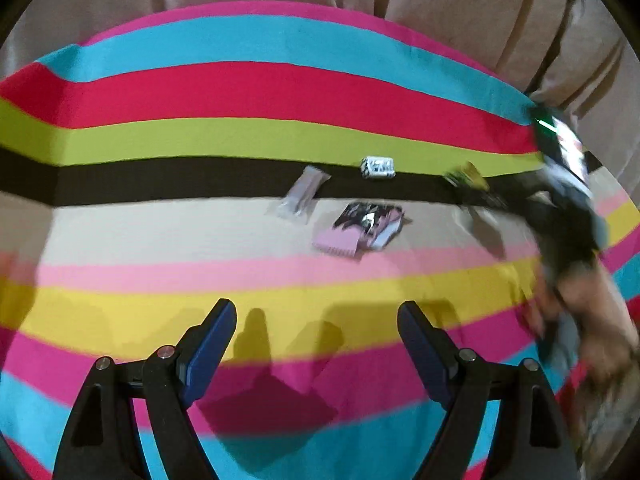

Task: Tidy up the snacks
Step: 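Grasp the black chocolate packet with the left tool while the right tool grasps the green snack bag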

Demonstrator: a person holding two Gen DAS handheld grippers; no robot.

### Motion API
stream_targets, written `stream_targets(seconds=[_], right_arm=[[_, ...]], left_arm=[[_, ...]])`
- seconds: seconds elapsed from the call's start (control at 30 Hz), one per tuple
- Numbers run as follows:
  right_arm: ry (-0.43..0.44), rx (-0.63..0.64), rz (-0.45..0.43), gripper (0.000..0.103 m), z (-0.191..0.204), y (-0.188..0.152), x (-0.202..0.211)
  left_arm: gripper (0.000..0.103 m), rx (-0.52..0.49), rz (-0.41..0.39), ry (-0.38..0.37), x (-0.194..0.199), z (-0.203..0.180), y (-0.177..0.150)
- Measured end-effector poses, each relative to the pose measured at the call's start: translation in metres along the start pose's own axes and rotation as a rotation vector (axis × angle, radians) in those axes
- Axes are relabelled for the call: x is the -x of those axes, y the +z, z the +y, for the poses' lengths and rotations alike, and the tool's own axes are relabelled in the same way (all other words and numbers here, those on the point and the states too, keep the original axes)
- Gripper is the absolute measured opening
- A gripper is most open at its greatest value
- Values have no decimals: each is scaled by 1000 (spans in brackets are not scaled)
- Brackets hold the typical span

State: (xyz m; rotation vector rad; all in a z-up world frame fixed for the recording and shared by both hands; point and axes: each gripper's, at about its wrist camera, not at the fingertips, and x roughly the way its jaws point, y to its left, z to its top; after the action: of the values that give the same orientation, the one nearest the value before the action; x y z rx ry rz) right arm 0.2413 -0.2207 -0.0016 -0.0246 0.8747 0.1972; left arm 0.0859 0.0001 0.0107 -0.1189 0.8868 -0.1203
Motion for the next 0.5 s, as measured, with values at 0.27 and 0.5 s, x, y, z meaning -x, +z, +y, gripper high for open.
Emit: stream_targets(seconds=[0.27,0.5], right_arm=[[114,-32,-24,46,-25,-75,73],[163,-76,-46,46,-30,-117,120]], left_arm=[[84,-93,30,89,-57,-41,43],[33,-74,60,16,-46,-53,32]])
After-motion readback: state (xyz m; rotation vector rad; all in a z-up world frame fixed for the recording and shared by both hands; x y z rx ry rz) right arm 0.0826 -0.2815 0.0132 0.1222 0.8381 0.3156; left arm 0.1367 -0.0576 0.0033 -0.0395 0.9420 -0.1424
